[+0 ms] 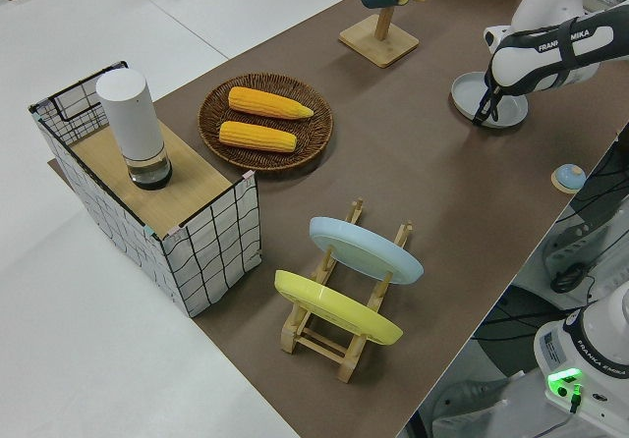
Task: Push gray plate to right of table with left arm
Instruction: 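Push the gray plate across the table away from the basket with the left gripper, then continue pushing the gray plate toward the toaster oven with the left gripper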
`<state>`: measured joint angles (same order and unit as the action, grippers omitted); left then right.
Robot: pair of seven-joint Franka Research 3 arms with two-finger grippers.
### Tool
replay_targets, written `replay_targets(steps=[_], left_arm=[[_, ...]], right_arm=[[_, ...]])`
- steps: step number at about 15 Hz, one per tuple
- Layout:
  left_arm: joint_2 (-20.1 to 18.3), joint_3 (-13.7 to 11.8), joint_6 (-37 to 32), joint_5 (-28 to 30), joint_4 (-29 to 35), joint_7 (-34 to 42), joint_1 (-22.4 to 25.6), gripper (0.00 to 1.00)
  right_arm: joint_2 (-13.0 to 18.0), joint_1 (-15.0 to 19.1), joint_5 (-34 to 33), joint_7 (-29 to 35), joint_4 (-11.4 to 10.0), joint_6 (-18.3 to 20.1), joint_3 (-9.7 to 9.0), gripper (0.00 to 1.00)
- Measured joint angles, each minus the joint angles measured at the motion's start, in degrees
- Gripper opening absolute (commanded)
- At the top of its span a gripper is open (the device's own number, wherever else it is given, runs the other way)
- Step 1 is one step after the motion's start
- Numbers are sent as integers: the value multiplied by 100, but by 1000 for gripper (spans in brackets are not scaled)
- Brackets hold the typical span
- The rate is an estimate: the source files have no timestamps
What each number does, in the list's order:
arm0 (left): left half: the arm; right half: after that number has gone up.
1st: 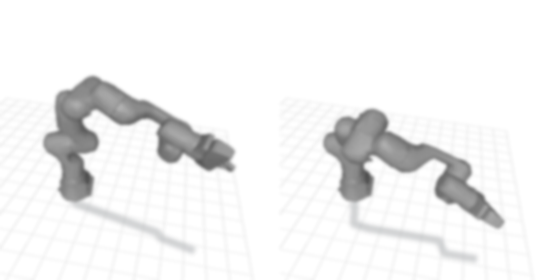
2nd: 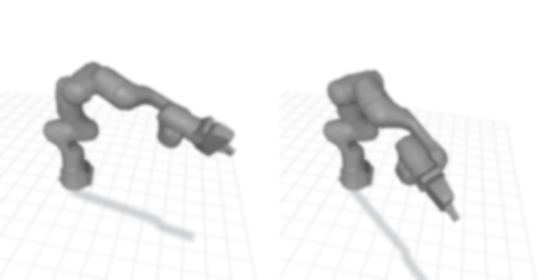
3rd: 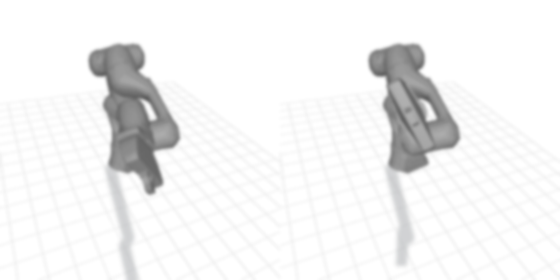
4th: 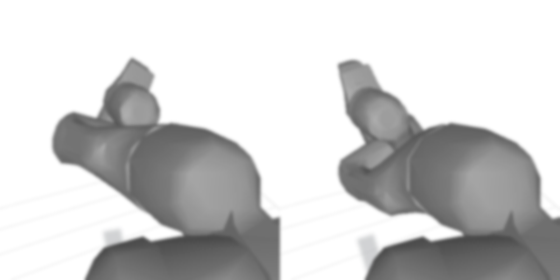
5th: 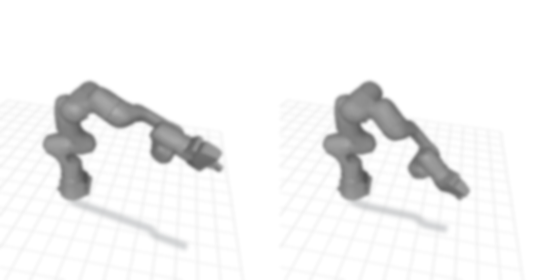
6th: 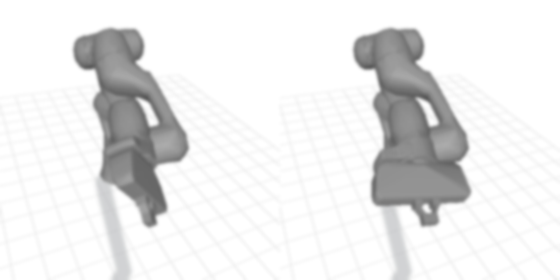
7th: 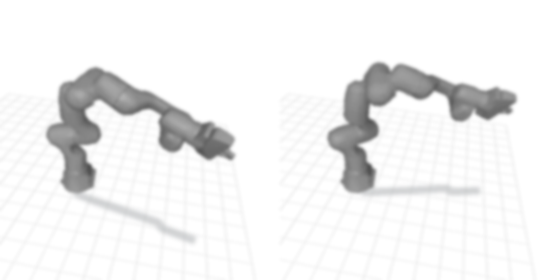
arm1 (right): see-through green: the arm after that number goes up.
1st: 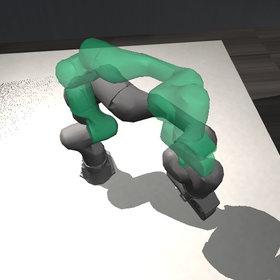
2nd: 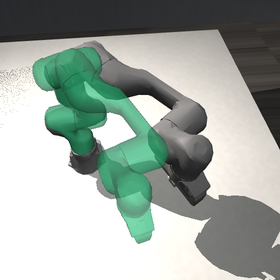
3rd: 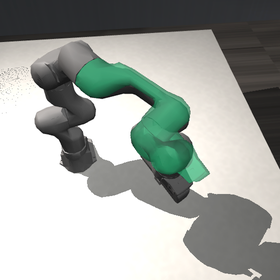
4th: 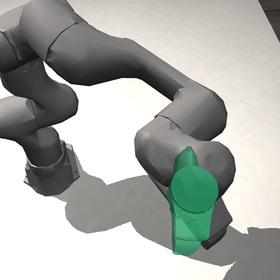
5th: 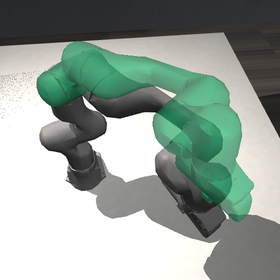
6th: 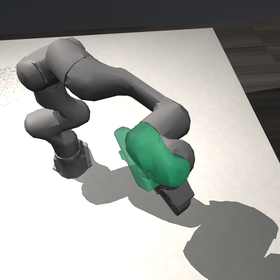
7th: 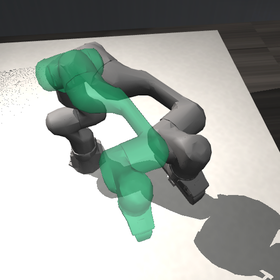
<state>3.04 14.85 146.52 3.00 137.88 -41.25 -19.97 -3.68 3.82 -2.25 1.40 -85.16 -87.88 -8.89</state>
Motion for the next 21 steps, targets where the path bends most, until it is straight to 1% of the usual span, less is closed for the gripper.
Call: replay_targets(steps=[6, 12, 21], left_arm=[[298, 4, 45, -2, -358, -678, -530, 0], [686, 13, 99, -21, -839, -1380, -1132, 0], [1357, 19, 101, -756, -1686, -2709, -1681, 0]], right_arm=[[0, 0, 0, 0, 0, 0, 0, 983], [0, 0, 0, 0, 0, 0, 0, 983], [0, 0, 0, 0, 0, 0, 0, 983]])
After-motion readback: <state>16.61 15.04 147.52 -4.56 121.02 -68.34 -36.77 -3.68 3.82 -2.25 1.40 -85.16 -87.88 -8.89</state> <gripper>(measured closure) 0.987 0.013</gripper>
